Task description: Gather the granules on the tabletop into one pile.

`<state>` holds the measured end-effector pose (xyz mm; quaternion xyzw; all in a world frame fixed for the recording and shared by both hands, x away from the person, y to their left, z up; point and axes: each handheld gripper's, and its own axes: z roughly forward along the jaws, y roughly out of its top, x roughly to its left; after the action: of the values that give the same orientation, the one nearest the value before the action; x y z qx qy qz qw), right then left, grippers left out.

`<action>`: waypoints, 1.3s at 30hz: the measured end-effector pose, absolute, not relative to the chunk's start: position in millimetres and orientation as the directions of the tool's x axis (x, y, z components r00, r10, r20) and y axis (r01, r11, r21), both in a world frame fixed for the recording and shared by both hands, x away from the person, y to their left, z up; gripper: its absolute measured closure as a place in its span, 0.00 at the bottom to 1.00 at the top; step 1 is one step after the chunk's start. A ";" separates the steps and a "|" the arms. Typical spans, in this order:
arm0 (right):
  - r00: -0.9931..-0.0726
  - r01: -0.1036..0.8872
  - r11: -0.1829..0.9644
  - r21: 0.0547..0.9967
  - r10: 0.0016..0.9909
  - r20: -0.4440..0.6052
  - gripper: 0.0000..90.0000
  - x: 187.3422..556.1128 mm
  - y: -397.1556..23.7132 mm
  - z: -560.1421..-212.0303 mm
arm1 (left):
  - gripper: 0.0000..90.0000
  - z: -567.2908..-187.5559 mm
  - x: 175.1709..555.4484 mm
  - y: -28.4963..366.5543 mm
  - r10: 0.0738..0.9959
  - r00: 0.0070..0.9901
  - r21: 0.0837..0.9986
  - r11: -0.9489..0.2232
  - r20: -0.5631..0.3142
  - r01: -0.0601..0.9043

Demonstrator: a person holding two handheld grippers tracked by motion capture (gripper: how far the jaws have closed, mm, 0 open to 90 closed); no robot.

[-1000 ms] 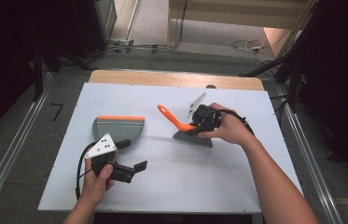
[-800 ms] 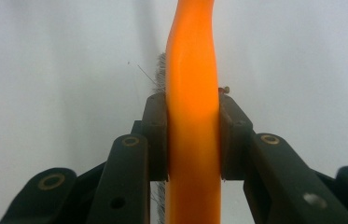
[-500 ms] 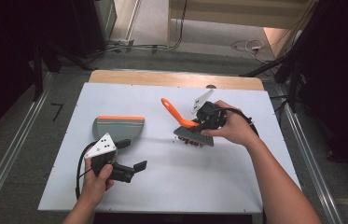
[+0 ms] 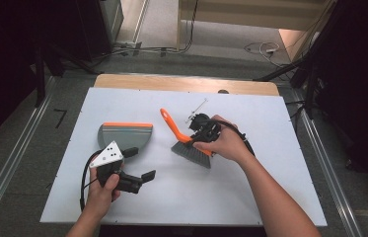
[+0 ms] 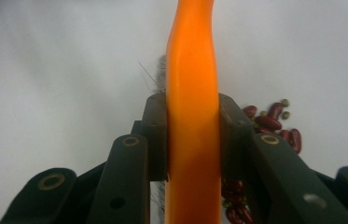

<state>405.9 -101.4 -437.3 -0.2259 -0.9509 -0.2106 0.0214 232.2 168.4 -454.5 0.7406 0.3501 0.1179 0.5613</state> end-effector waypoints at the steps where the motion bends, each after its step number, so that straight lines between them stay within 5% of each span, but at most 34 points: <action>1: -0.891 0.451 0.804 0.388 0.434 0.136 0.75 408.3 -103.8 -437.4 | 0.00 -454.4 232.0 169.0 0.652 0.726 0.913 -0.126 -0.218 0.388; 9: -0.847 0.516 0.764 0.389 0.522 0.098 0.76 418.4 -123.9 -432.8 | 0.00 -454.2 232.1 168.6 0.654 0.725 0.914 -0.123 -0.218 0.386; 16: -0.834 0.529 0.692 0.491 0.532 0.149 0.76 411.0 -145.2 -415.5 | 0.00 -455.3 233.0 168.6 0.657 0.721 0.912 -0.124 -0.219 0.390; 39: -0.735 0.580 0.419 0.698 0.638 0.228 0.76 341.2 -258.1 -414.6 | 0.00 -454.5 232.5 176.4 0.678 0.705 0.920 -0.111 -0.207 0.377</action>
<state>341.2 -258.1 -414.6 -0.3619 -0.8416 -0.3993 -0.0363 232.5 176.4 -454.5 0.7331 0.3599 0.1343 0.5613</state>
